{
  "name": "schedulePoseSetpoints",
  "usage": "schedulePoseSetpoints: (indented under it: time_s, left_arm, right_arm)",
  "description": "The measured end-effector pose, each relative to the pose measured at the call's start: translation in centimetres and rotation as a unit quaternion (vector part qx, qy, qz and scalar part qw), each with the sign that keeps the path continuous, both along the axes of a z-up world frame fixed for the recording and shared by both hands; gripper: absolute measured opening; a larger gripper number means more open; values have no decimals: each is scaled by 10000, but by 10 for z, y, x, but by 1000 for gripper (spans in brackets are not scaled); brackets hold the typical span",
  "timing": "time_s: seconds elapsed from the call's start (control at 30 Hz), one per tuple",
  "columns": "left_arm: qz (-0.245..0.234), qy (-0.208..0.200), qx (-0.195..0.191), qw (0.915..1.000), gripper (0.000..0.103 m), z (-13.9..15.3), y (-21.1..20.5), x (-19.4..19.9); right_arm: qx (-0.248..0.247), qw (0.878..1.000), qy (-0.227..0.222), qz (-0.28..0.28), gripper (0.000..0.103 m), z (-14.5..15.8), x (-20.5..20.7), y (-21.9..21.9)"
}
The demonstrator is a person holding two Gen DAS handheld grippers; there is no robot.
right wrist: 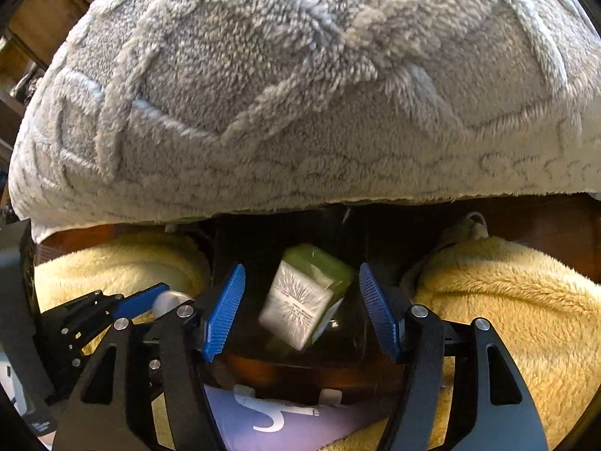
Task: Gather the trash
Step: 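Lower both held items below the bed edge into the bin and open both tools, then grasp the pink ribbon with tag using the left tool while the right tool grasps the black KANS tube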
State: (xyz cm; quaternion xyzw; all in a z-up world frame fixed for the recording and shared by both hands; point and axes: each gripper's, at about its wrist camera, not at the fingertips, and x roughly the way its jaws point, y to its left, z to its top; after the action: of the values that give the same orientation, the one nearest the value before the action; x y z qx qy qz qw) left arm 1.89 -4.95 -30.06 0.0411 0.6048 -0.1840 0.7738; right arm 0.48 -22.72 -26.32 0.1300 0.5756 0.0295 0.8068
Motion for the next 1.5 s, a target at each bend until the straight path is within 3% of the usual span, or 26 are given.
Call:
schedulePoseSetpoints:
  time_s: [0.2, 0.33, 0.57, 0.8, 1.0, 1.23, 1.5]
  left_arm:
    - [20, -142, 59, 9999, 63, 20, 2, 8]
    - [54, -393, 89, 9992, 67, 42, 7, 9]
    - [158, -1349, 181, 9906, 72, 114, 11, 17]
    - [278, -2019, 149, 9789, 72, 166, 18, 49]
    - [360, -2193, 156, 9749, 72, 177, 23, 84]
    - [328, -2219, 107, 9745, 72, 175, 13, 109]
    - [211, -2215, 0, 9749, 72, 176, -3, 137]
  right_arm:
    - [-81, 9997, -142, -154, 71, 25, 5, -12]
    - [-350, 9972, -581, -300, 71, 59, -3, -25]
    - [-604, 9837, -1594, -565, 72, 139, 6, -41]
    - [-718, 9744, -2065, -529, 72, 171, 44, -41]
    - [-597, 9720, -2242, -375, 71, 175, 89, -36]
    - [-620, 9782, -1968, -248, 52, 158, 152, -23]
    - [-752, 9842, -1590, -218, 50, 141, 194, -22]
